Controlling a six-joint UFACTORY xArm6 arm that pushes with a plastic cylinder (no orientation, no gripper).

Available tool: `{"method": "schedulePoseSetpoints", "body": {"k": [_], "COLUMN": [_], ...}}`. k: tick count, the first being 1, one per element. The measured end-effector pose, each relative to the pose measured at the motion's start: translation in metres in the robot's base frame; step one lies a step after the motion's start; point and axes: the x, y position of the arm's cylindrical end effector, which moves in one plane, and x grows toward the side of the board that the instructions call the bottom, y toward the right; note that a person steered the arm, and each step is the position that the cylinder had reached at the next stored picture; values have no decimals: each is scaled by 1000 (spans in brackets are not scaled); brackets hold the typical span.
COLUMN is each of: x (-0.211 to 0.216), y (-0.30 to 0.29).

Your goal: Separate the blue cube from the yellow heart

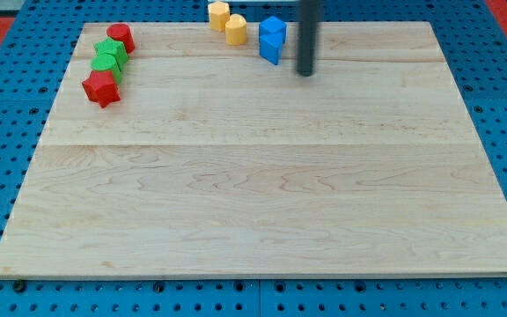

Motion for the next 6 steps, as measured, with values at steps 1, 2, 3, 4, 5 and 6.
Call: {"method": "schedulePoseSetpoints", "body": {"k": [1,2,3,4,5,6], "x": [-85,-89,-89,-89,-83,-62], "y": [48,39,27,-52,-124,-166]}}
